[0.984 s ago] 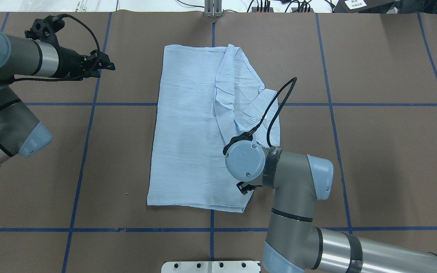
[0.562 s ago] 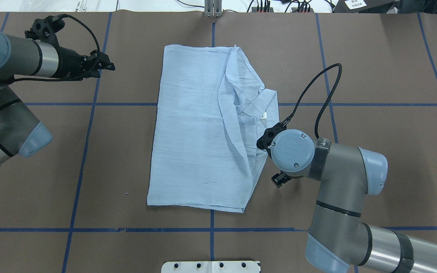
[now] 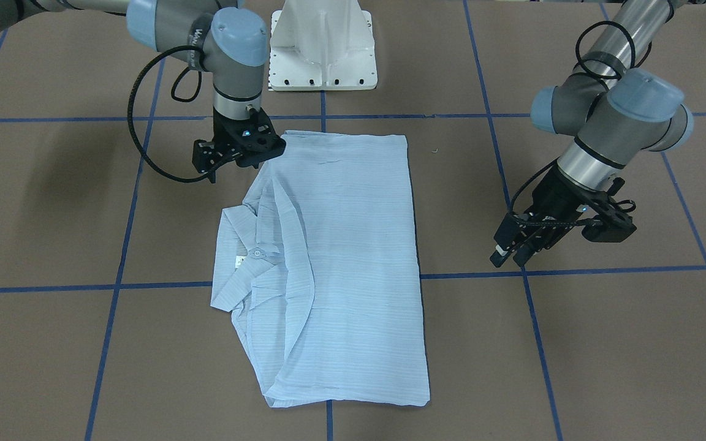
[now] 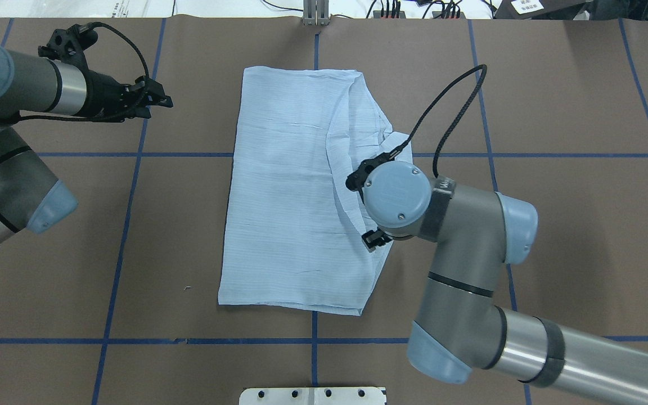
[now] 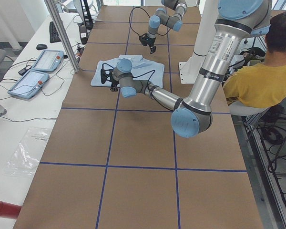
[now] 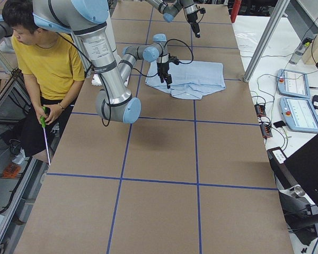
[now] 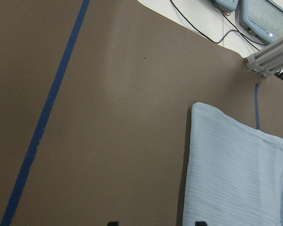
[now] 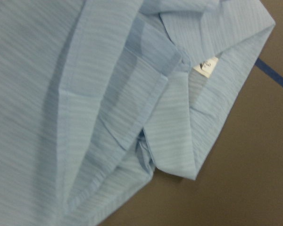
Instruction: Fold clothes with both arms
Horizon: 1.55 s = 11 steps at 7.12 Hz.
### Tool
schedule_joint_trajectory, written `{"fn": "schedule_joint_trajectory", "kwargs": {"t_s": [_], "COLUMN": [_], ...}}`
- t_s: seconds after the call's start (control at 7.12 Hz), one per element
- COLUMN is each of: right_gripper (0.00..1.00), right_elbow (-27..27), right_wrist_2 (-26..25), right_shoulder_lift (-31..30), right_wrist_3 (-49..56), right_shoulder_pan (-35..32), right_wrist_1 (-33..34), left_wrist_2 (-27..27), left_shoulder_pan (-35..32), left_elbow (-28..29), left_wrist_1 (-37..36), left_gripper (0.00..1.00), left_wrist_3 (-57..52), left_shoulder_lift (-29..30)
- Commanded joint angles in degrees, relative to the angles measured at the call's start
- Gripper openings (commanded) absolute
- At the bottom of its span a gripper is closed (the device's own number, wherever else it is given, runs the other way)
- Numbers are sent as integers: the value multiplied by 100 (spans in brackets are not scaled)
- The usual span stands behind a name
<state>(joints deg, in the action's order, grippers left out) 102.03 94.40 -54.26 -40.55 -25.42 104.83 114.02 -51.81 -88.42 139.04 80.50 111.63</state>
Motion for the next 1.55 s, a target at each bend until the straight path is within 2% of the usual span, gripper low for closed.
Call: {"fn": "schedule_joint_trajectory", "kwargs": {"t_s": [0.0, 0.42, 0.56, 0.98, 1.12, 1.26, 1.41], "right_gripper": [100, 100, 100, 100, 100, 100, 100], "right_elbow": [-876, -1255, -1499, -1572, -1476, -1119, -706], "right_wrist_2": [8, -27, -36, 16, 112, 470, 891], "right_shoulder_lift": [539, 592, 784, 655, 280, -324, -426], "right_wrist_3": [-427, -435, -453, -43, 412, 469, 374], "right_shoulder_pan": [-16, -25, -25, -400, -664, -849, -981], "right_wrist_1": [-533, -543, -543, -551, -760, -1215, -1167], "left_wrist_2": [59, 50, 50, 59, 59, 59, 59], "left_shoulder_pan": [-14, -14, -14, -5, -5, -5, -5], "left_elbow": [-26, -202, -219, -325, -325, -342, -360], "left_wrist_1": [0, -70, -70, -70, -70, -70, -70], "left_gripper": [63, 63, 63, 64, 64, 64, 64], "left_wrist_3": [1, 19, 27, 19, 19, 19, 19], "left_shoulder_lift": [-1, -10, -10, -159, -159, -168, -159]}}
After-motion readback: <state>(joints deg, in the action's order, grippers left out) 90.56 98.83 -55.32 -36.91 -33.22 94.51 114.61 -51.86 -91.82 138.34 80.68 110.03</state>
